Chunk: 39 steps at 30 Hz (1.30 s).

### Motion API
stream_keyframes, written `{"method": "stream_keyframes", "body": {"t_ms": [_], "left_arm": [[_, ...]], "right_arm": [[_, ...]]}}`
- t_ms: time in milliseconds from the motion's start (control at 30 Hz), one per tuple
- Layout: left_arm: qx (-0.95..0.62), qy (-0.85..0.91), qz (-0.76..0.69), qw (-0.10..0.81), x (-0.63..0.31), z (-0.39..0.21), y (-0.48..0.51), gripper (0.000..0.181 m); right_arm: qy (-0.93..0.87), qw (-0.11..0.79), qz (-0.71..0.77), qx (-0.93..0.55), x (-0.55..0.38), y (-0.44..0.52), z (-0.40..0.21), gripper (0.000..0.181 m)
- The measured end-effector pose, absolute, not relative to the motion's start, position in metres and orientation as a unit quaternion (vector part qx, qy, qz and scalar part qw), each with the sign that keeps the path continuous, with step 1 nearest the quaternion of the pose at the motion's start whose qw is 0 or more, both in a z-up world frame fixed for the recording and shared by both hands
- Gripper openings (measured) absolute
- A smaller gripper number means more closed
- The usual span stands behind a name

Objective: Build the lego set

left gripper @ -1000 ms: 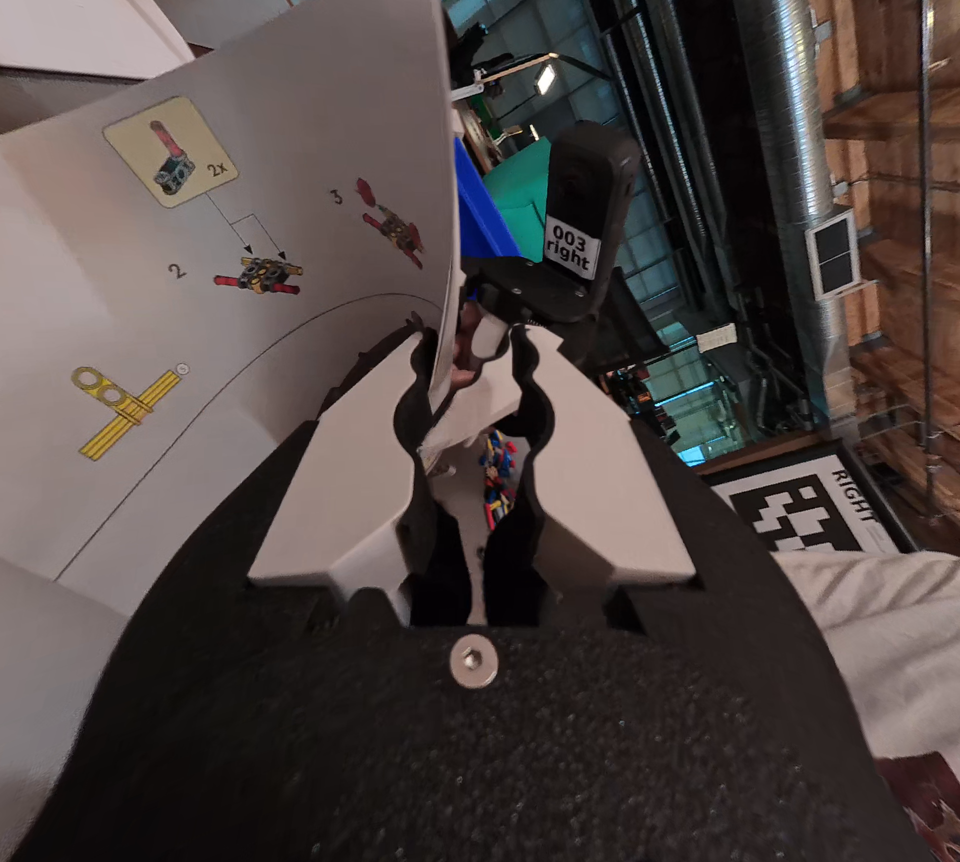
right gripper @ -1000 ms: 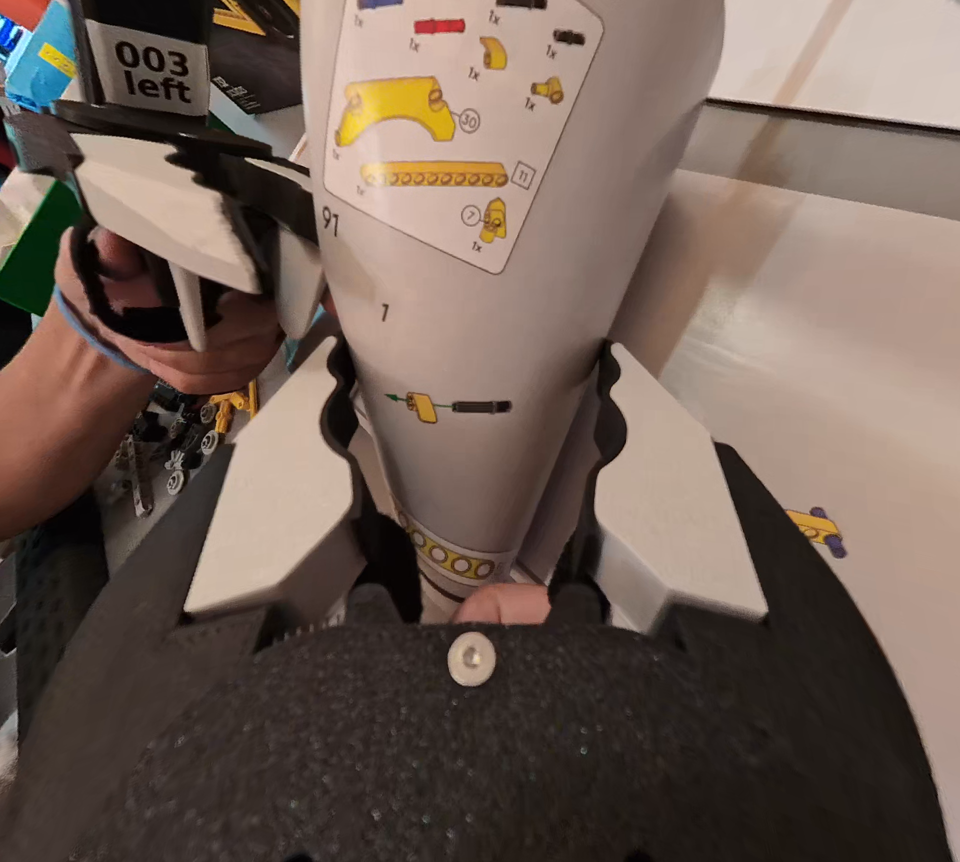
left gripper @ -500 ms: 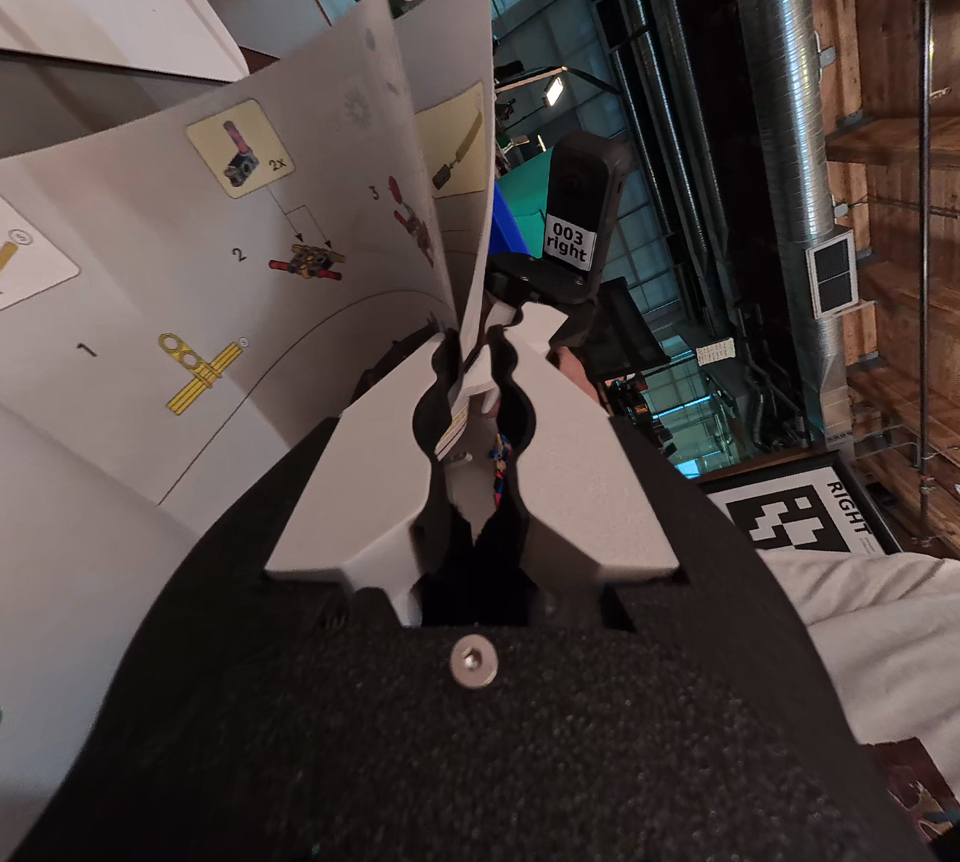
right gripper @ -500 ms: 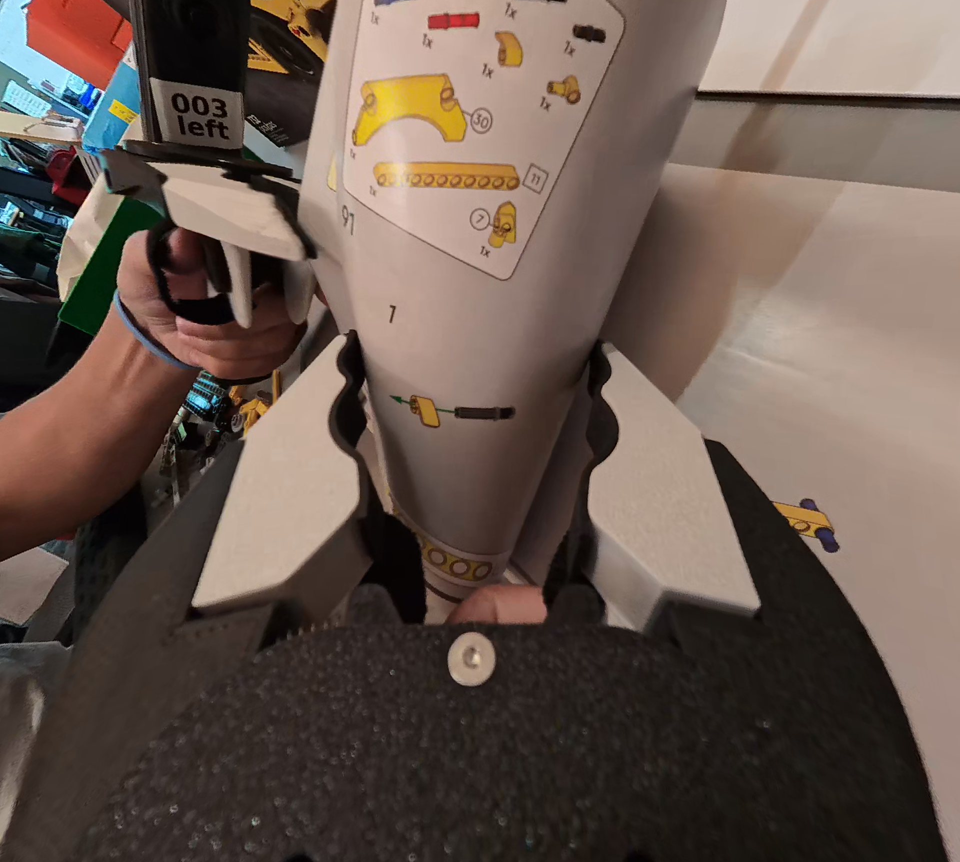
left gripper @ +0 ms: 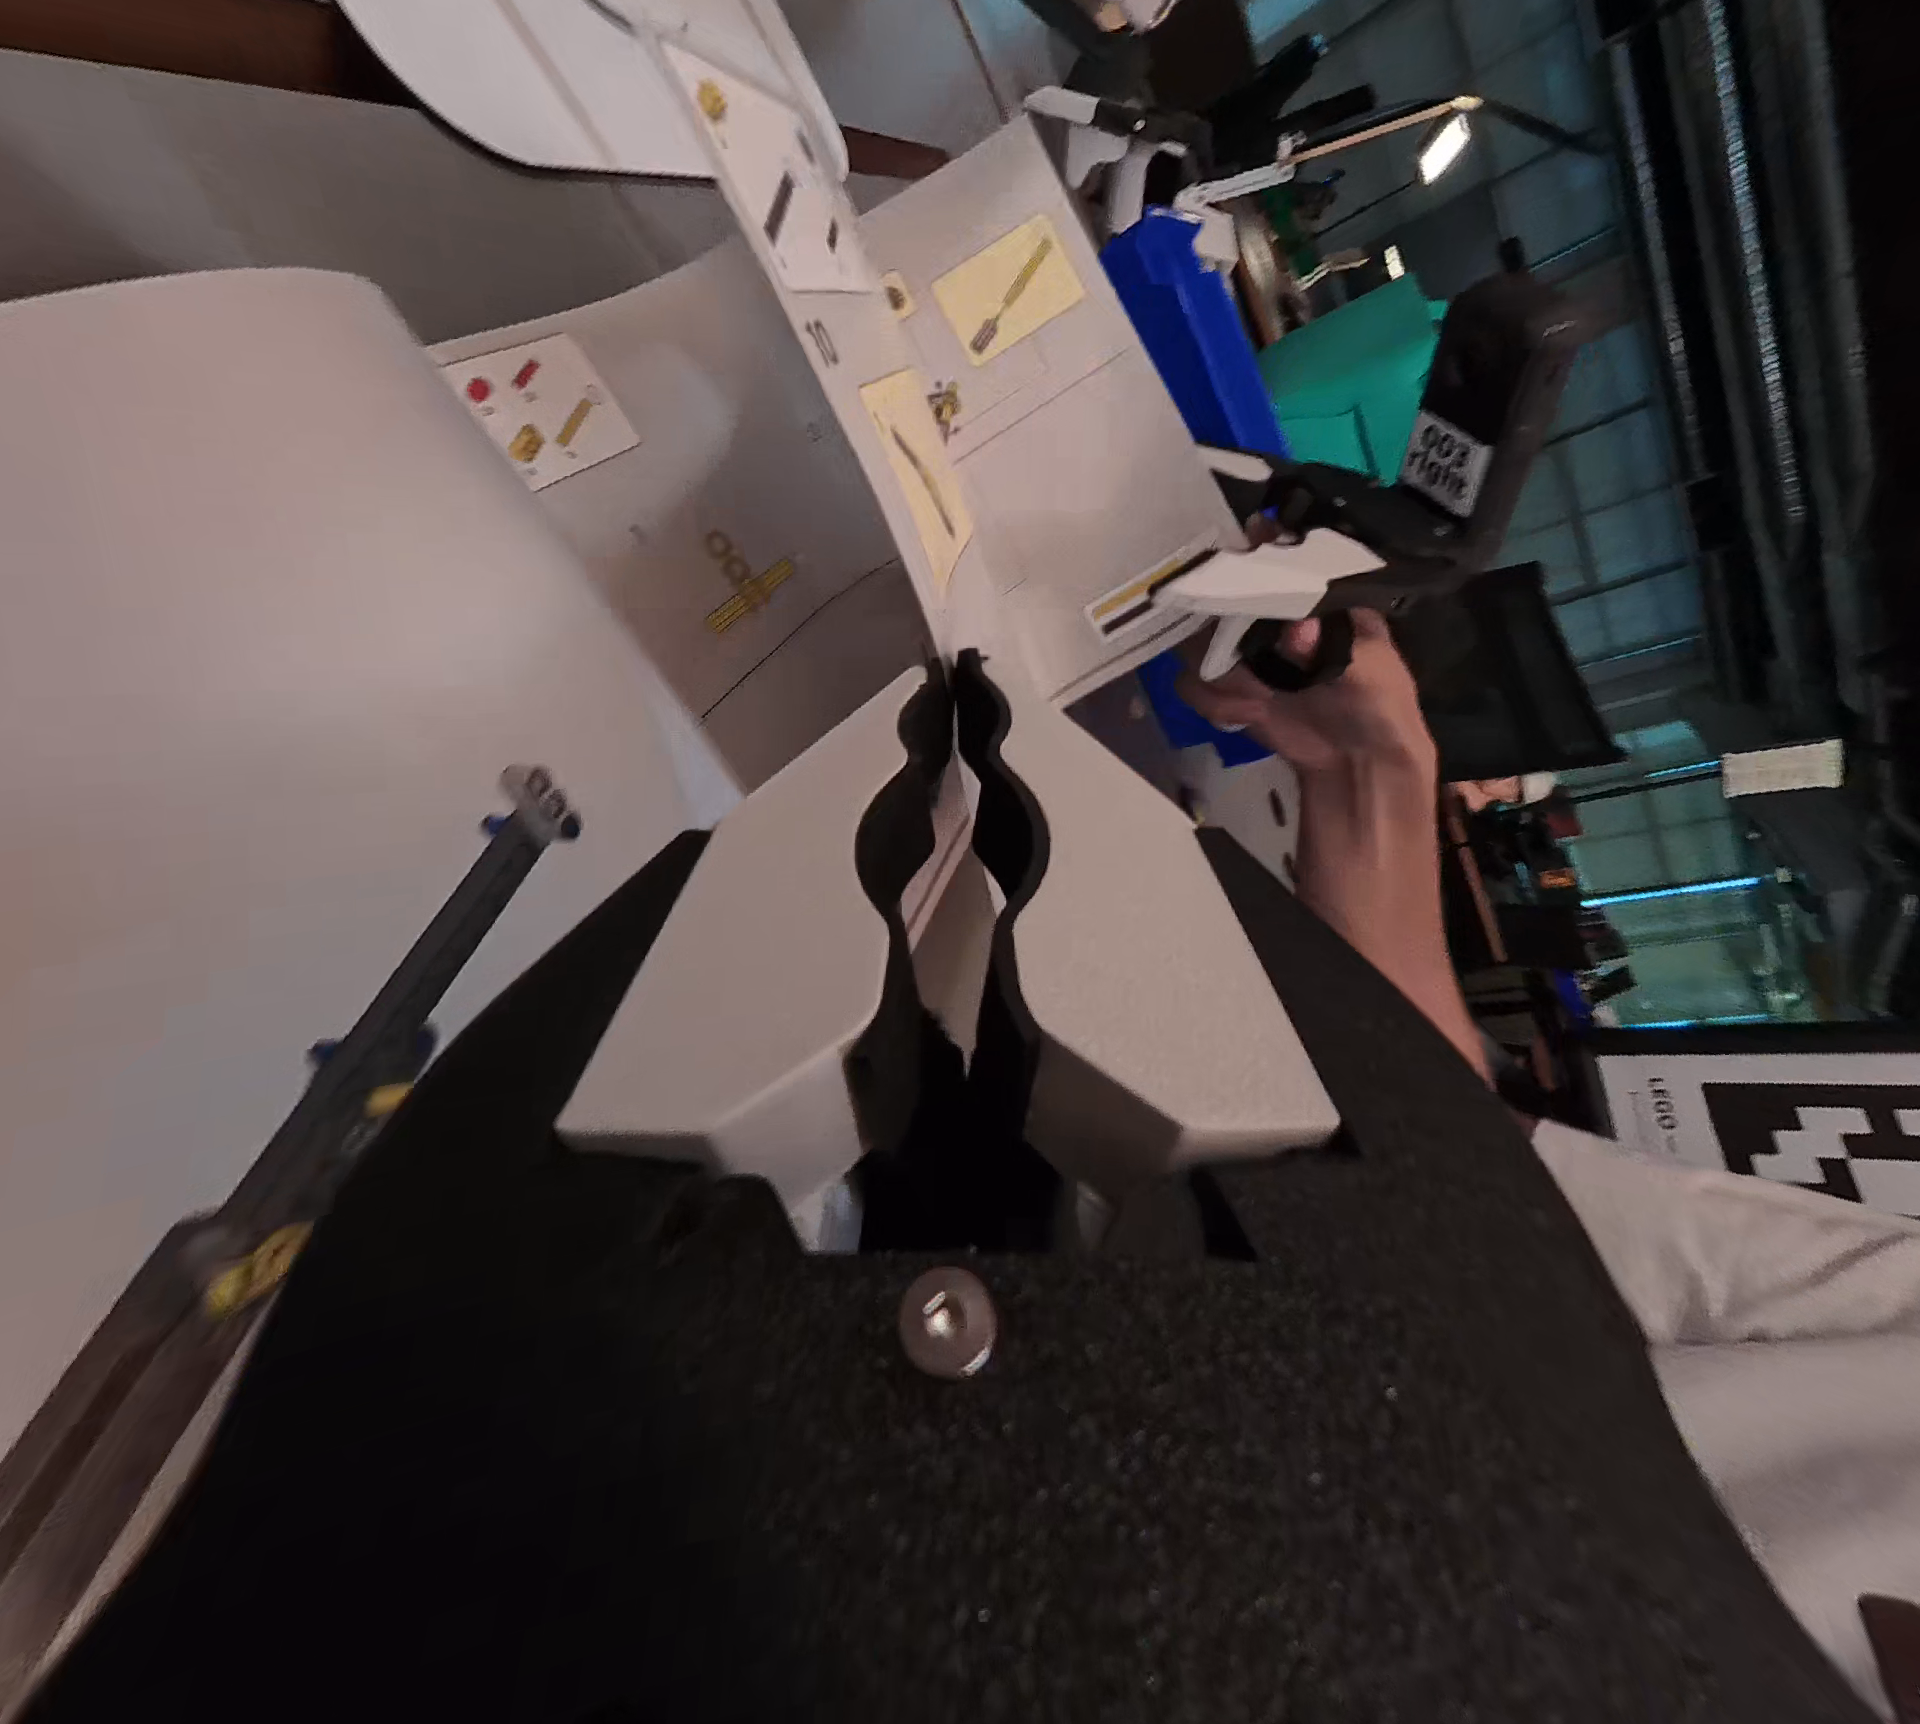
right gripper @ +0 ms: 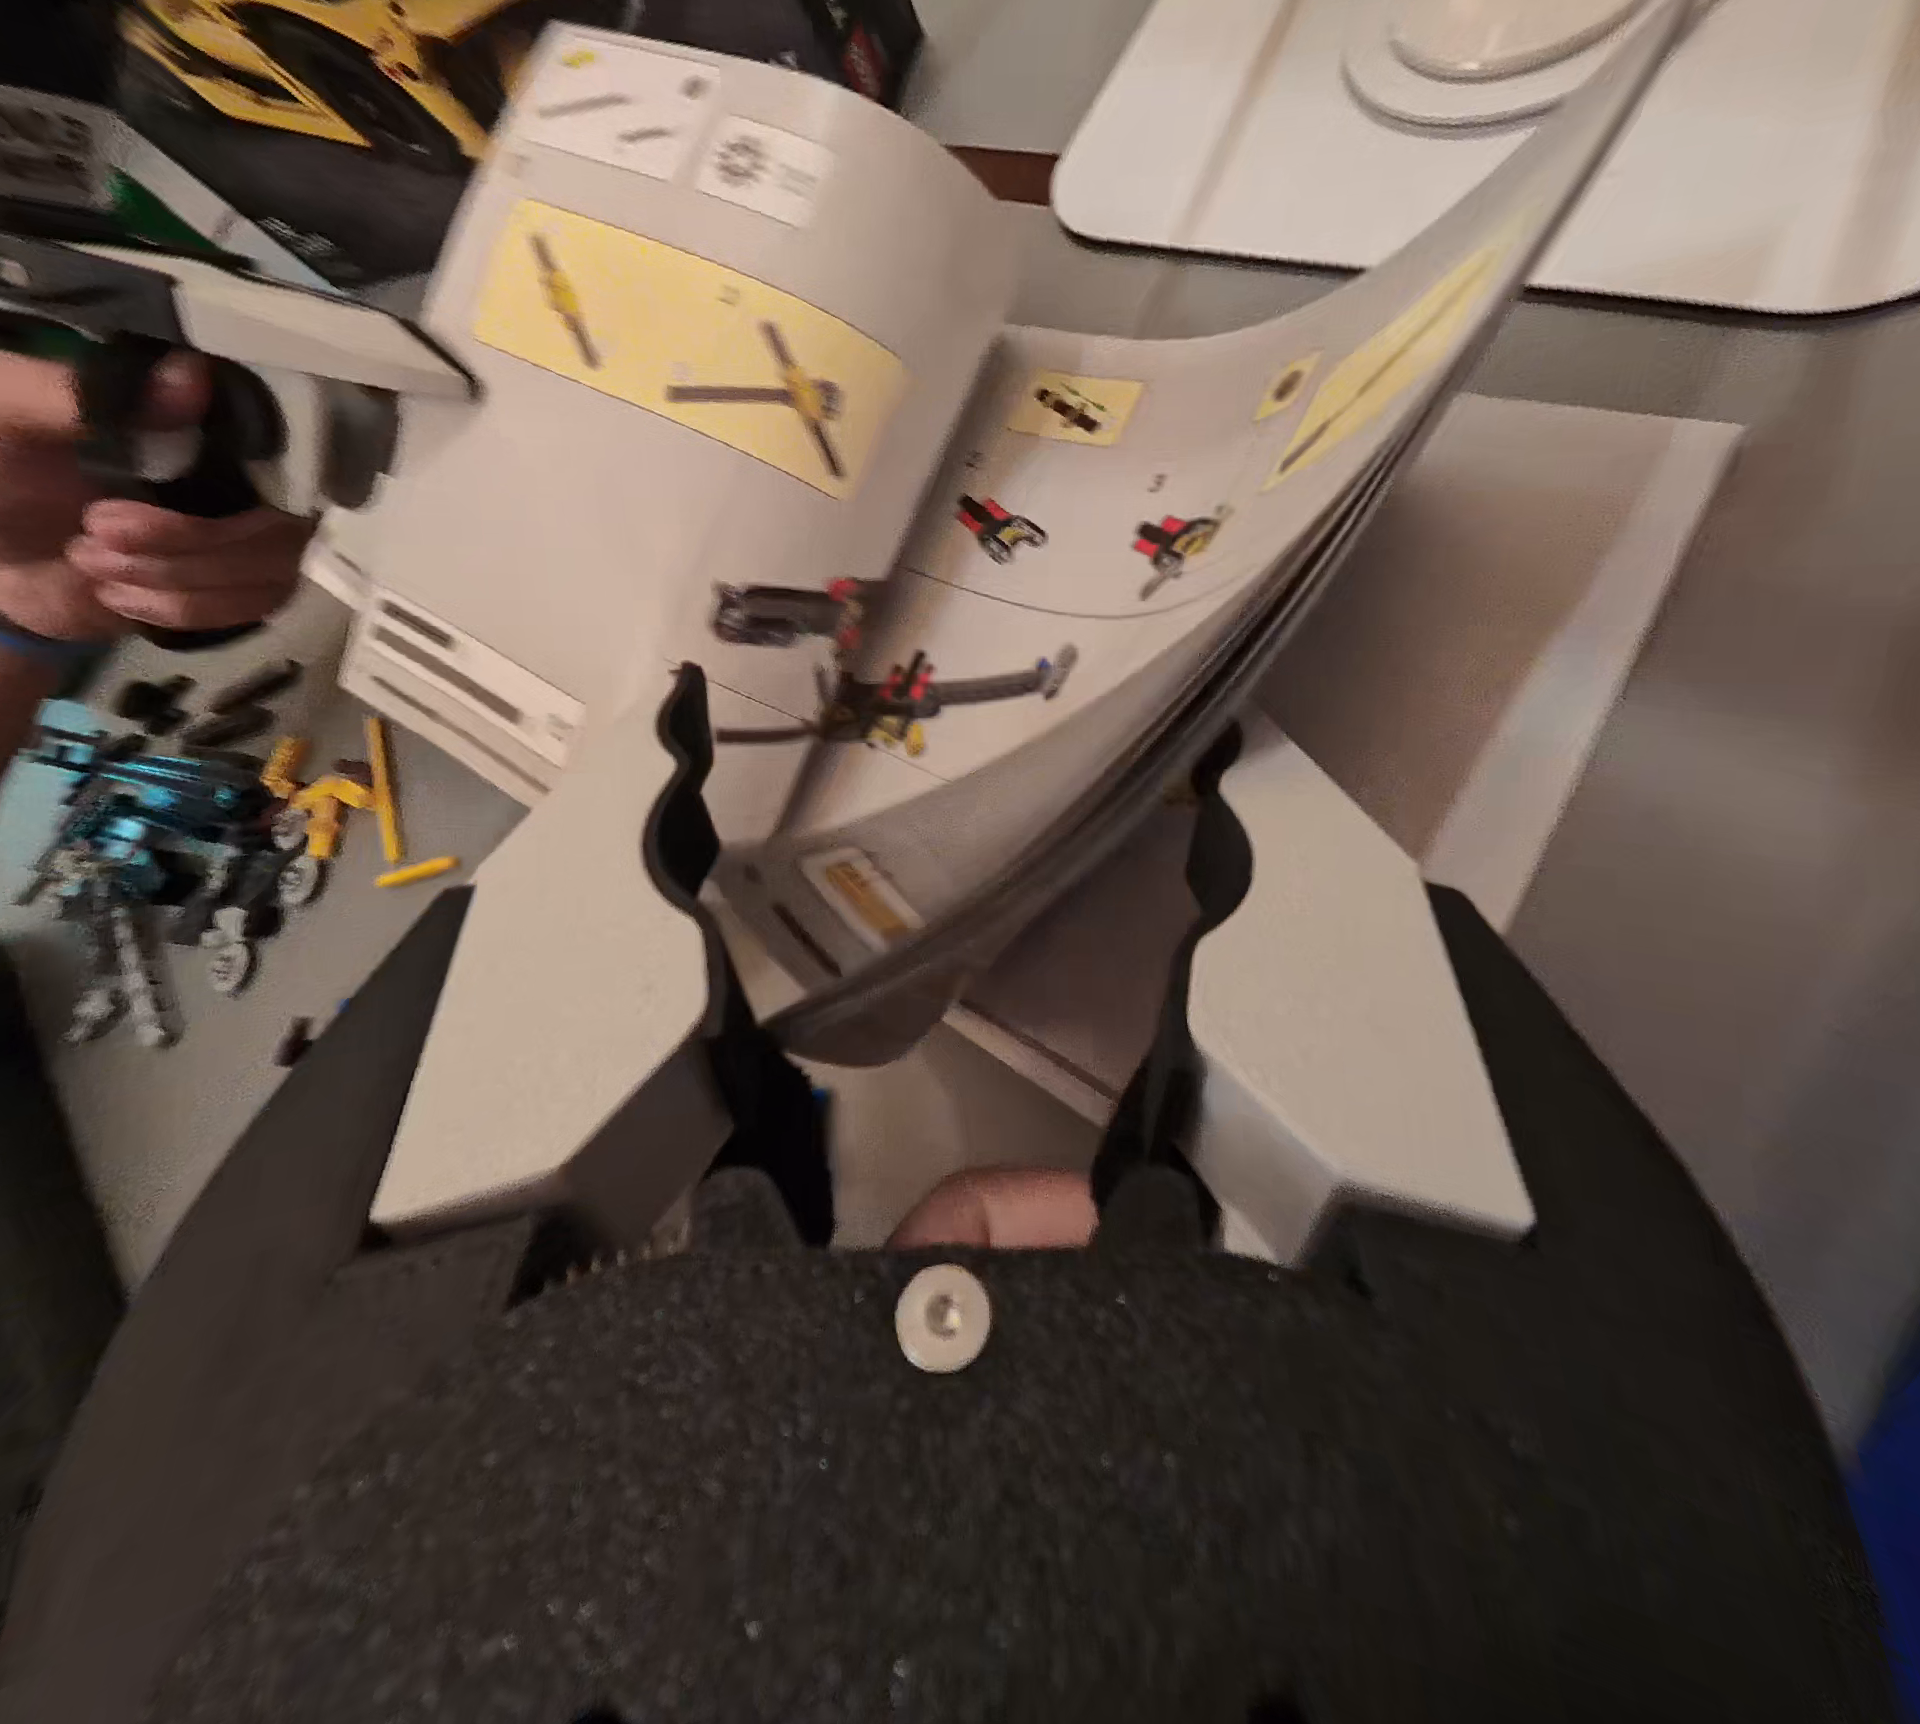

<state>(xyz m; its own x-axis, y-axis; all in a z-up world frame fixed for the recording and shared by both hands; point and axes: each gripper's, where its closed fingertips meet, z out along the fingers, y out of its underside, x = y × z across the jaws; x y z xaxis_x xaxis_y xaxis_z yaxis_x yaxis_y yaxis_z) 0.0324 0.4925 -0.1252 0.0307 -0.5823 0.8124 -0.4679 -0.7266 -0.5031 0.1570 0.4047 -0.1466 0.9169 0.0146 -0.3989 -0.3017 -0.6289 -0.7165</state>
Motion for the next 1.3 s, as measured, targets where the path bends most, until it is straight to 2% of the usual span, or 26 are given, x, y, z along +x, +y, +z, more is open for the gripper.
{"method": "stream_keyframes", "body": {"t_ms": [67, 200, 267, 333, 433, 500, 700, 800, 833, 900, 967, 1167, 1300], "left_arm": [[-0.725, 0.390, -0.565, 0.054, 0.012, -0.128, 0.498, 0.000], [-0.757, 0.403, -0.509, 0.070, -0.042, -0.135, 0.525, 0.000], [-0.777, 0.400, -0.479, 0.078, -0.071, -0.140, 0.543, 0.000], [-0.801, 0.399, -0.435, 0.101, -0.097, -0.147, 0.564, 0.000], [-0.823, 0.411, -0.373, 0.121, -0.128, -0.156, 0.585, 0.000], [-0.833, 0.421, -0.331, 0.136, -0.143, -0.164, 0.596, 0.000], [-0.847, 0.459, -0.204, 0.175, -0.173, -0.191, 0.612, 0.000], [-0.848, 0.471, -0.165, 0.178, -0.176, -0.200, 0.611, 0.000], [-0.846, 0.475, -0.158, 0.181, -0.176, -0.201, 0.610, 0.000], [-0.843, 0.482, -0.147, 0.186, -0.174, -0.201, 0.609, 0.000], [-0.842, 0.488, -0.134, 0.186, -0.175, -0.201, 0.610, 0.000], [-0.847, 0.485, -0.132, 0.172, -0.175, -0.202, 0.609, 0.000], [-0.855, 0.473, -0.117, 0.176, -0.180, -0.202, 0.614, 0.002]], "right_arm": [[0.089, 0.407, 0.133, -0.899, 0.173, 0.395, -0.154, 0.091], [0.058, 0.322, -0.113, -0.938, 0.211, 0.370, -0.158, 0.087], [0.027, 0.285, -0.205, -0.936, 0.208, 0.367, -0.148, 0.080], [-0.024, 0.289, -0.226, -0.930, 0.184, 0.382, -0.147, 0.063], [-0.080, 0.303, -0.156, -0.937, 0.140, 0.409, -0.178, 0.017], [-0.082, 0.271, -0.125, -0.951, 0.135, 0.411, -0.205, 0.000], [-0.038, 0.279, -0.113, -0.953, 0.155, 0.399, -0.208, 0.000], [-0.044, 0.255, -0.136, -0.956, 0.155, 0.399, -0.205, 0.000], [-0.065, 0.278, -0.141, -0.948, 0.144, 0.406, -0.194, 0.000], [-0.138, 0.366, -0.037, -0.920, 0.075, 0.428, -0.166, 0.000], [-0.213, 0.398, 0.014, -0.892, 0.024, 0.438, -0.155, 0.000], [-0.255, 0.350, 0.048, -0.900, -0.007, 0.456, -0.195, 0.000], [-0.254, 0.349, 0.048, -0.901, -0.009, 0.456, -0.200, 0.000]]}}
